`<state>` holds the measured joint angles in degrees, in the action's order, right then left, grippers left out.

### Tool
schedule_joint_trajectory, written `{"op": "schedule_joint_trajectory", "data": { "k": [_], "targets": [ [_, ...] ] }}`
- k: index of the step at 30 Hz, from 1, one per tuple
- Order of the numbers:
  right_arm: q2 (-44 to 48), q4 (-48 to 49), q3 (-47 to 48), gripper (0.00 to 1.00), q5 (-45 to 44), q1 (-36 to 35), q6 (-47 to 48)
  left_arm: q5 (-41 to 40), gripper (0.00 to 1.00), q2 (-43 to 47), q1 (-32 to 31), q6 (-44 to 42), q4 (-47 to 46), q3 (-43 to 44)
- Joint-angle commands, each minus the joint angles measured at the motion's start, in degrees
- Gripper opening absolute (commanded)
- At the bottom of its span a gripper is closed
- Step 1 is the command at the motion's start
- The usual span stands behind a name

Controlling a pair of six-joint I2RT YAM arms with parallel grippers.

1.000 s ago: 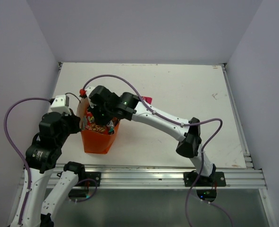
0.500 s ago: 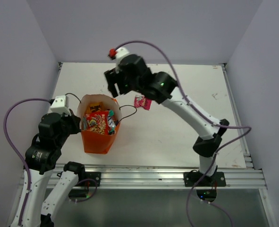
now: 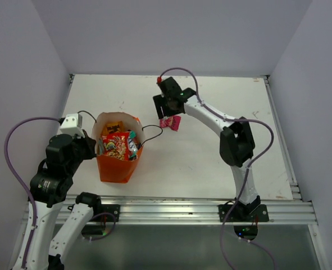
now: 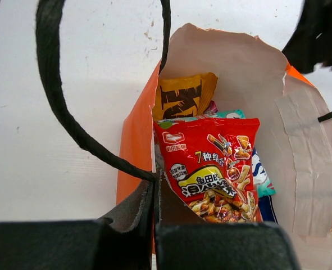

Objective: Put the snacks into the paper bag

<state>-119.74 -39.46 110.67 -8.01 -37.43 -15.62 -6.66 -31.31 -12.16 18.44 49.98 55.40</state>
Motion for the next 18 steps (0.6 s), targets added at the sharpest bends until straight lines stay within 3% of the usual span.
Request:
{"op": "schedule_joint_trajectory", "data": {
  "k": [1,18],
  "targets": [
    [-1.6,3.7,-2.2,0.68,3.0,0.5,-2.2,0.4,0.0,0.5,-0.3,-0.3,-2.4,0.0],
    [-15.2,4.5,2.0,0.67,1.2,1.9,-1.2,-0.5,0.0,-0.5,-0.3,-0.9,-1.5,1.0]
  ]
}}
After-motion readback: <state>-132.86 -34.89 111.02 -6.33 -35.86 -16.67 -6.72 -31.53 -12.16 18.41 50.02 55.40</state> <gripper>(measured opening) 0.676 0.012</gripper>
